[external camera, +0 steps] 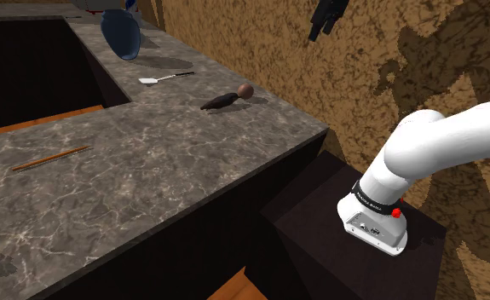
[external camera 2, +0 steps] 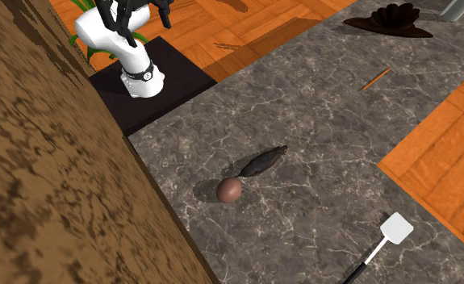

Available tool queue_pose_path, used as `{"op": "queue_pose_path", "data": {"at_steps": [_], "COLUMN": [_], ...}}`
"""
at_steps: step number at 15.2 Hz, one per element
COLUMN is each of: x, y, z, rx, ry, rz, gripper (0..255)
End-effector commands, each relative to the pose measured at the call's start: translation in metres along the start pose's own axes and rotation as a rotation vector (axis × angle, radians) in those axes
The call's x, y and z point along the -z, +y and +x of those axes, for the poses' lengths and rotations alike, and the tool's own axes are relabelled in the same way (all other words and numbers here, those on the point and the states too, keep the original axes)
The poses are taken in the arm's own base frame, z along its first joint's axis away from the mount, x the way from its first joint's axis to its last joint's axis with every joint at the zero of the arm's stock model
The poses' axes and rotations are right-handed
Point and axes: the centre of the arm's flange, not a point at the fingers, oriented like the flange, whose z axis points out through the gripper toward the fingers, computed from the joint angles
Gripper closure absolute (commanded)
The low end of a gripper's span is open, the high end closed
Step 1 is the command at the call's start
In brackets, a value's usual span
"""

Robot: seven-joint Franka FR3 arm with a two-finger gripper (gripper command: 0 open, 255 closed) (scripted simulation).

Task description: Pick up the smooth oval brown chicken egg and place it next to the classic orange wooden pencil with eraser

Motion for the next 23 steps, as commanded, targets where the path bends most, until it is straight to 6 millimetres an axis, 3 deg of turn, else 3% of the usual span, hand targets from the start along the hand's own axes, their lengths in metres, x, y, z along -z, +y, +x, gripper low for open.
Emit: {"op": "queue_pose_path", "data": {"at_steps": [1,23], "x": [0.0,-0.248], "y": [0.0,-0.003], "z": [0.0,0.133], "rx": [0.0,0.872], "ry": [0.0,0.027], "rz": [0.0,-0.31], "gripper": [0,0]}}
